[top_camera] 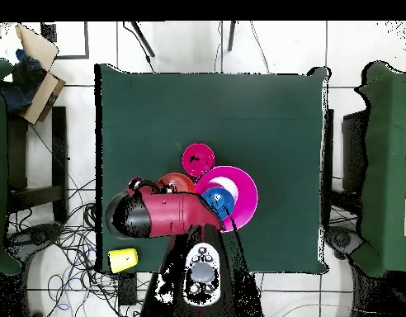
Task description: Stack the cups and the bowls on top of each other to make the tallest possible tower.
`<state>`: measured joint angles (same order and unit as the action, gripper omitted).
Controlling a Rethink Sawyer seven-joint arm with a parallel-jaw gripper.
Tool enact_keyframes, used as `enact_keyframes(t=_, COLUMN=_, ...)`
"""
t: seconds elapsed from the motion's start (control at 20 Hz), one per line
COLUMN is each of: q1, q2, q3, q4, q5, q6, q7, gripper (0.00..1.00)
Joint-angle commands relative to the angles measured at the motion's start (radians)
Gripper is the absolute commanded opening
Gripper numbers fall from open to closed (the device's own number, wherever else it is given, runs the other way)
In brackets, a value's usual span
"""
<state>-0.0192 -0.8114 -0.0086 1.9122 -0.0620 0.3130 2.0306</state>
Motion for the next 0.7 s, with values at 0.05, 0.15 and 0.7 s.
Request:
enact_keyframes(t=0.05, q1=-0.065, q2=-0.085, q3=0.093, q4=0.064, q5=0.008, q6=0.164, q7=-0.004, gripper=0.00)
enact_keyframes(t=0.15, q1=-0.076, q2=-0.085, q3=0.102, q4=0.062, q5=0.003, q6=0.168, q7=-0.006, gripper=0.00)
enact_keyframes(t=0.7, q1=-0.066, q2=-0.058, q3=0.098, q4=0.048, q5=-0.020, q6=0.144, q7=0.023, gripper=0.00)
